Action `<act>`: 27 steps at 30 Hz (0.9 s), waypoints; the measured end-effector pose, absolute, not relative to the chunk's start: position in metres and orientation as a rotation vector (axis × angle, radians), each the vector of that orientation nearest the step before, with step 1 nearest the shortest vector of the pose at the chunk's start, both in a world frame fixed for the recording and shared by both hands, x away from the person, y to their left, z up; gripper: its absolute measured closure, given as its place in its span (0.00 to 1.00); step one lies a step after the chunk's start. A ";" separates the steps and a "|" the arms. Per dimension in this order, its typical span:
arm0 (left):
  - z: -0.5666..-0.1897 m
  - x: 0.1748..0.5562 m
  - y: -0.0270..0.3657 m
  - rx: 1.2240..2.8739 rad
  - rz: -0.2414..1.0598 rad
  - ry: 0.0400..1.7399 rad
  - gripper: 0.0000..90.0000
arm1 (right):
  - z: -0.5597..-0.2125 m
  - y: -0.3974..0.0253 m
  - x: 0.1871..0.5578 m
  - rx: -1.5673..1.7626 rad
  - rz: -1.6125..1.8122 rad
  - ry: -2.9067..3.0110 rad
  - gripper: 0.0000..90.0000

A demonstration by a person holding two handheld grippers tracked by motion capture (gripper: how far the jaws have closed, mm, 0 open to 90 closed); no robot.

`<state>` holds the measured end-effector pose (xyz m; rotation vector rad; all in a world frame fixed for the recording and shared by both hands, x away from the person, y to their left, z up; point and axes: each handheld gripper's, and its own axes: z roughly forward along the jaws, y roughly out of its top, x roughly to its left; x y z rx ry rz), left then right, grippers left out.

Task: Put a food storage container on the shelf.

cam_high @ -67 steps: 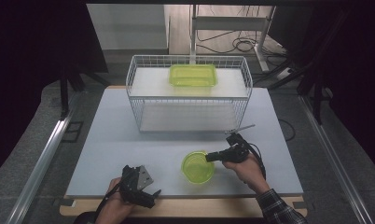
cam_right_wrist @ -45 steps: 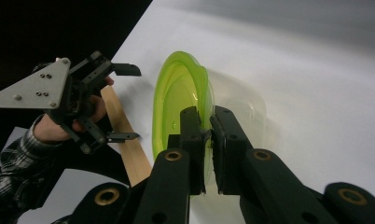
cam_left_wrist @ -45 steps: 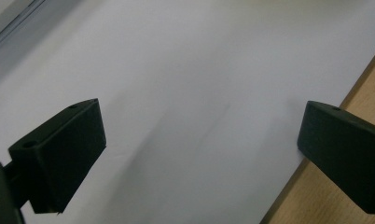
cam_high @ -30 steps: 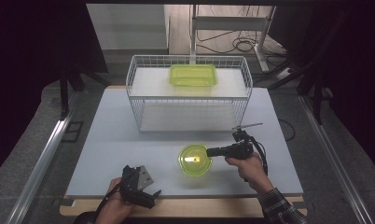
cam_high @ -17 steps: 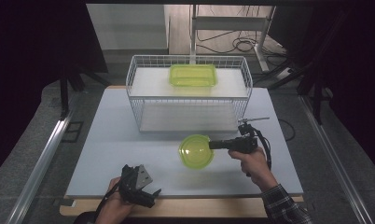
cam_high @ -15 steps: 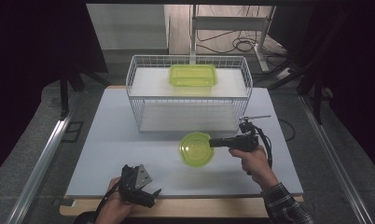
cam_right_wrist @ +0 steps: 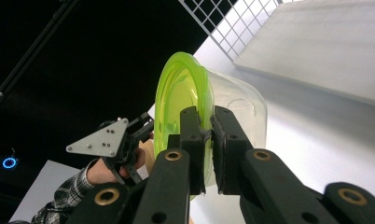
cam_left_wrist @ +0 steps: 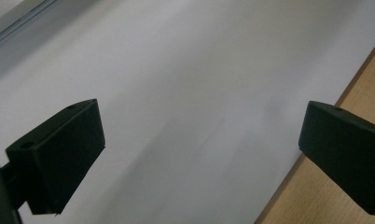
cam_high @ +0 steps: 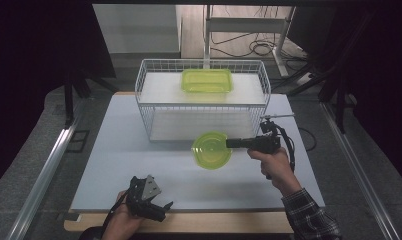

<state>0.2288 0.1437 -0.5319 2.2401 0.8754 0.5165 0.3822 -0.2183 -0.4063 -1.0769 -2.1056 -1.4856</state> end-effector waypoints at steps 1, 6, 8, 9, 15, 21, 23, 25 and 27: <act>-0.532 0.229 0.144 2.234 0.512 0.876 0.00 | -0.405 -0.218 0.383 -1.077 -1.490 -2.108 0.93; -0.531 0.230 0.147 2.207 0.476 0.888 0.00 | -0.397 -0.218 0.388 -1.087 -1.499 -2.097 0.93; -0.530 0.231 0.149 2.192 0.465 0.893 0.00 | -0.394 -0.218 0.389 -1.089 -1.500 -2.097 0.93; -0.530 0.231 0.149 2.192 0.465 0.893 0.00 | -0.394 -0.218 0.389 -1.089 -1.500 -2.097 0.93; -0.529 0.232 0.152 2.149 0.435 0.906 0.00 | -0.384 -0.216 0.391 -1.088 -1.518 -2.099 0.93; -0.529 0.233 0.156 2.104 0.419 0.917 0.00 | -0.375 -0.217 0.396 -1.100 -1.537 -2.082 0.93; -0.528 0.233 0.157 2.095 0.421 0.919 0.00 | -0.370 -0.218 0.398 -1.102 -1.549 -2.079 0.93; -0.529 0.233 0.158 2.090 0.424 0.921 0.00 | -0.369 -0.218 0.398 -1.102 -1.550 -2.079 0.93; -0.529 0.233 0.158 2.087 0.423 0.920 0.00 | -0.365 -0.219 0.399 -1.106 -1.558 -2.074 0.93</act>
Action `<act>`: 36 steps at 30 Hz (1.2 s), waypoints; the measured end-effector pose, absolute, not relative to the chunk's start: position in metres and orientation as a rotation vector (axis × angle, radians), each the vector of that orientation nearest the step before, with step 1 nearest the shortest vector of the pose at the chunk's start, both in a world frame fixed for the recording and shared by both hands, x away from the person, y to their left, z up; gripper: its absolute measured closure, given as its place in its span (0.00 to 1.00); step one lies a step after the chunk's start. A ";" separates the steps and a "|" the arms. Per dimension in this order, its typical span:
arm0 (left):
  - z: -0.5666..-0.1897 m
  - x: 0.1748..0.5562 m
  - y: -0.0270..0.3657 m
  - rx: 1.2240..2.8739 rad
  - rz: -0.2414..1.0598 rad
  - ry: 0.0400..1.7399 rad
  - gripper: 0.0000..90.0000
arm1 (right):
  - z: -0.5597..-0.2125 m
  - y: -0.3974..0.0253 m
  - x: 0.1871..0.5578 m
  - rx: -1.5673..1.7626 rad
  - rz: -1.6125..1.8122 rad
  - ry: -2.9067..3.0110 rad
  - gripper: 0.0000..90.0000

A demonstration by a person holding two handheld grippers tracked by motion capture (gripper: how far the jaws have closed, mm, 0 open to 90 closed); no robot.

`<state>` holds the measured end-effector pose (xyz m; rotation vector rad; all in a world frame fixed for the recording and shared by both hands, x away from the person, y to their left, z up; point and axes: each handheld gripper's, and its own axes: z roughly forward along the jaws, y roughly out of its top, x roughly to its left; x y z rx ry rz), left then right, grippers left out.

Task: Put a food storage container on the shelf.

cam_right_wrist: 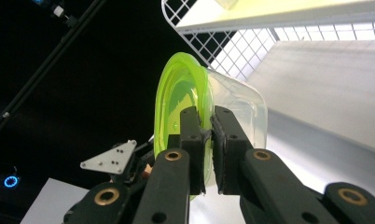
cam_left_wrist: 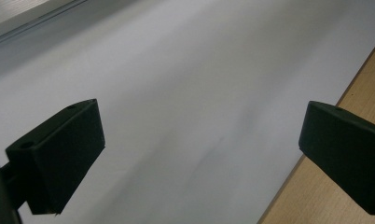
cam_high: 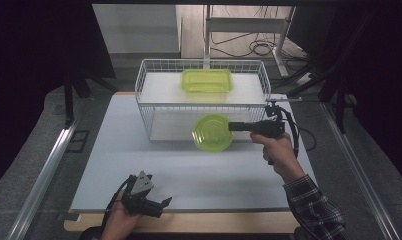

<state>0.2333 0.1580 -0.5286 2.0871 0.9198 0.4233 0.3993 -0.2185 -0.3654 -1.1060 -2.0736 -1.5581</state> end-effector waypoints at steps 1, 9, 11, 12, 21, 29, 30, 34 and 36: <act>-0.528 0.233 0.158 2.085 0.425 0.919 0.00 | -0.363 -0.219 0.400 -1.110 -1.567 -2.065 0.93; -0.528 0.233 0.158 2.073 0.432 0.914 0.00 | -0.351 -0.221 0.405 -1.118 -1.599 -2.041 0.93; -0.528 0.233 0.158 2.074 0.433 0.914 0.00 | -0.347 -0.221 0.407 -1.118 -1.609 -2.033 0.93; -0.528 0.233 0.158 2.073 0.434 0.913 0.00 | -0.347 -0.221 0.407 -1.118 -1.609 -2.033 0.93; -0.527 0.233 0.158 2.066 0.435 0.908 0.00 | -0.320 -0.217 0.413 -1.107 -1.665 -2.030 0.93; -0.526 0.232 0.159 2.054 0.436 0.908 0.00 | -0.294 -0.210 0.423 -1.109 -1.720 -2.021 0.93; -0.526 0.232 0.159 2.054 0.436 0.908 0.00 | -0.294 -0.210 0.423 -1.109 -1.720 -2.021 0.93; -0.525 0.232 0.160 2.042 0.417 0.916 0.00 | -0.278 -0.205 0.431 -1.127 -1.753 -2.016 0.93; -0.525 0.232 0.160 2.036 0.412 0.919 0.00 | -0.273 -0.204 0.434 -1.140 -1.760 -2.022 0.93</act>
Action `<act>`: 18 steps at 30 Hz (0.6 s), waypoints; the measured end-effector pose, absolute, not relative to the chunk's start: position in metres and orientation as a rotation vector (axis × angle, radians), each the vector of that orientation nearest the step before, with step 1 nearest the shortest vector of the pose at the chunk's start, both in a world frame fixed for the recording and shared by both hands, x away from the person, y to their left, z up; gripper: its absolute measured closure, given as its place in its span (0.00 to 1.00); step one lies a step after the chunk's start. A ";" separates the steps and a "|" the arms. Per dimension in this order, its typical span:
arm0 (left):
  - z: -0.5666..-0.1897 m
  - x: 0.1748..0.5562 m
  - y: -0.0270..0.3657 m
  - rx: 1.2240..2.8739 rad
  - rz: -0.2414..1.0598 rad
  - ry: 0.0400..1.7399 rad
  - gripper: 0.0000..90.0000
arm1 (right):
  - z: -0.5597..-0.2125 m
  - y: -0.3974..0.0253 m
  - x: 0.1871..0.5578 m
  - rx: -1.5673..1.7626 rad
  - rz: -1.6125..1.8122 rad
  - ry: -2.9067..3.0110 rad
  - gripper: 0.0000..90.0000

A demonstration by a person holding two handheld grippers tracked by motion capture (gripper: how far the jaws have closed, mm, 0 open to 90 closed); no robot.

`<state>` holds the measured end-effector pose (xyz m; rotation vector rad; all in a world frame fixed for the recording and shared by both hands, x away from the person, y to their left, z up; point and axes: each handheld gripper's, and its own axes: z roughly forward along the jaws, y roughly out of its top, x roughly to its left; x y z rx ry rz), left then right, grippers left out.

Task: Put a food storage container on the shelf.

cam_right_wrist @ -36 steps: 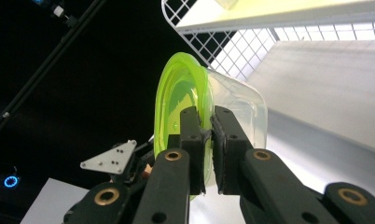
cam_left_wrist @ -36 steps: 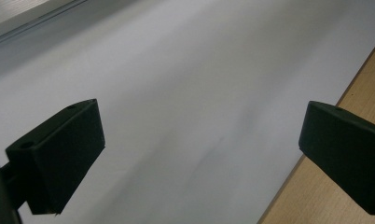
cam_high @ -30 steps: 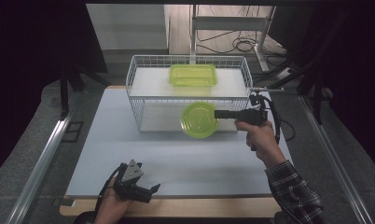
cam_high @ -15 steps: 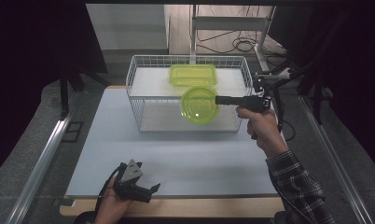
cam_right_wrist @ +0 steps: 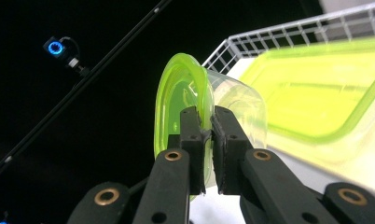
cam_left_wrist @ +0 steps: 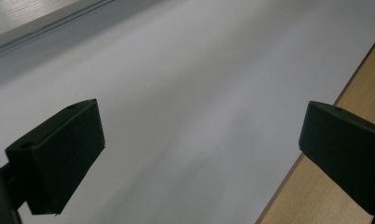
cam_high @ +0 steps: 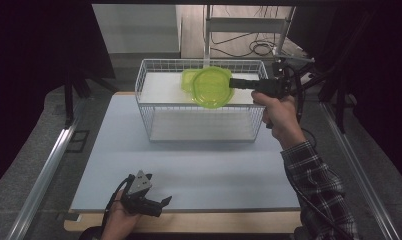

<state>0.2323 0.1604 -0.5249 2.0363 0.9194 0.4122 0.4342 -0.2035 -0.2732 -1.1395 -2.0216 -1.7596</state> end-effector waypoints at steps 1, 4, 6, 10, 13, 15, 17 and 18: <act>-0.525 0.232 0.161 2.034 0.410 0.921 0.00 | -0.271 -0.202 0.436 -1.145 -1.767 -2.017 0.93; -0.525 0.232 0.161 2.032 0.407 0.922 0.00 | -0.266 -0.200 0.441 -1.161 -1.774 -2.019 0.93; -0.525 0.232 0.161 2.030 0.406 0.921 0.00 | -0.262 -0.196 0.448 -1.188 -1.783 -2.018 0.93; -0.525 0.232 0.160 2.033 0.406 0.918 0.00 | -0.260 -0.192 0.456 -1.214 -1.788 -2.020 0.93; -0.525 0.232 0.160 2.036 0.401 0.917 0.00 | -0.259 -0.186 0.466 -1.246 -1.788 -2.015 0.93; -0.525 0.232 0.160 2.038 0.401 0.916 0.00 | -0.260 -0.182 0.470 -1.259 -1.785 -2.011 0.93; -0.525 0.232 0.160 2.041 0.399 0.913 0.00 | -0.261 -0.179 0.475 -1.267 -1.781 -2.011 0.93; -0.525 0.232 0.160 2.041 0.399 0.913 0.00 | -0.262 -0.177 0.477 -1.275 -1.775 -2.009 0.93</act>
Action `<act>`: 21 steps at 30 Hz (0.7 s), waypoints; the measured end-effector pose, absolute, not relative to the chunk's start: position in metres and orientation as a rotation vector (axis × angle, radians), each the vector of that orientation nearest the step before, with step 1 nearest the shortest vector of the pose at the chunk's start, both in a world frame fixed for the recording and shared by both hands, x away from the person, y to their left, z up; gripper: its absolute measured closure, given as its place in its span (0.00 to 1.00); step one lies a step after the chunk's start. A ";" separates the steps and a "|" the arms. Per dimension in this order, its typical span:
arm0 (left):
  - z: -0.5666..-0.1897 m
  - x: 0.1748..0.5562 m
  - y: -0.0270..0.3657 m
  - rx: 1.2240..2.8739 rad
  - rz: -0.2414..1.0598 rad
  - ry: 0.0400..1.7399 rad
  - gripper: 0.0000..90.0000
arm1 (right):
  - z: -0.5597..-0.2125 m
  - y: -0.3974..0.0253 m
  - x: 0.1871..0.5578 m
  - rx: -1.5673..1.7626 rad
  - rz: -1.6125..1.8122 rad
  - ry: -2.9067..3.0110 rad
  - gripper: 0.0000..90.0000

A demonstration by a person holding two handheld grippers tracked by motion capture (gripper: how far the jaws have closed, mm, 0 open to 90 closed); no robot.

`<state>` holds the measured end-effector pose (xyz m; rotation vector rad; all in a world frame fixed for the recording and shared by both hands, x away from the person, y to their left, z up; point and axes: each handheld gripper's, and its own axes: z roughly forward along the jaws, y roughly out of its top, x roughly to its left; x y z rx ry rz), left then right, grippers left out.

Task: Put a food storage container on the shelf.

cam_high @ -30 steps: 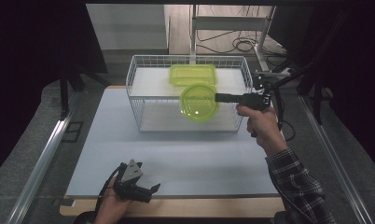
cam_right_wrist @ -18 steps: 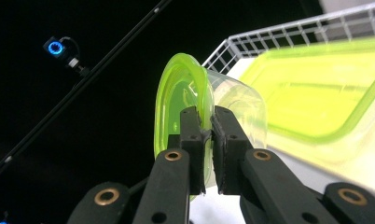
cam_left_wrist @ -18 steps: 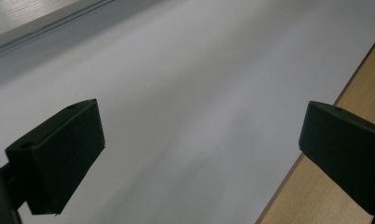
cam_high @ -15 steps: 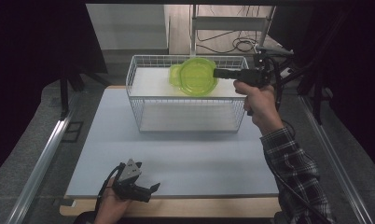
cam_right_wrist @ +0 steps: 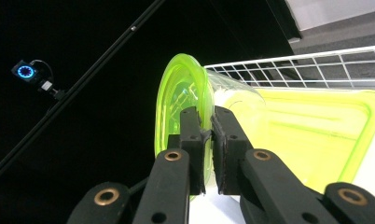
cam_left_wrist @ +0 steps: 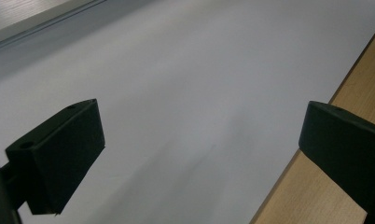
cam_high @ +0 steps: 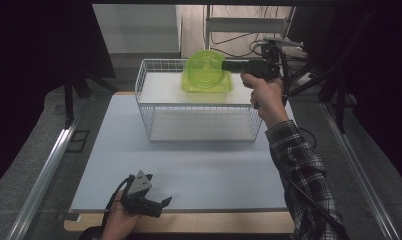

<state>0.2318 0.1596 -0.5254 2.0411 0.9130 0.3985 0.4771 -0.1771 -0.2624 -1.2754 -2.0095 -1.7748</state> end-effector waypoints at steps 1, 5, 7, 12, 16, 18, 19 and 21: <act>-0.526 0.232 0.159 2.048 0.401 0.911 0.00 | -0.263 -0.176 0.479 -1.279 -1.771 -2.009 0.93; -0.526 0.231 0.158 2.057 0.404 0.911 0.00 | -0.268 -0.172 0.485 -1.289 -1.749 -1.995 0.92; -0.526 0.231 0.158 2.060 0.405 0.910 0.00 | -0.269 -0.171 0.486 -1.299 -1.737 -2.005 0.92; -0.526 0.231 0.158 2.070 0.409 0.907 0.00 | -0.268 -0.169 0.487 -1.331 -1.742 -2.032 0.90; -0.527 0.231 0.157 2.078 0.411 0.907 0.00 | -0.263 -0.165 0.484 -1.398 -1.731 -2.153 0.87; -0.527 0.231 0.156 2.088 0.411 0.905 0.00 | -0.263 -0.164 0.484 -1.452 -1.718 -2.200 0.84; -0.527 0.231 0.156 2.090 0.411 0.904 0.00 | -0.264 -0.164 0.485 -1.464 -1.716 -2.205 0.83; -0.528 0.231 0.156 2.092 0.410 0.904 0.00 | -0.266 -0.164 0.486 -1.488 -1.720 -2.205 0.81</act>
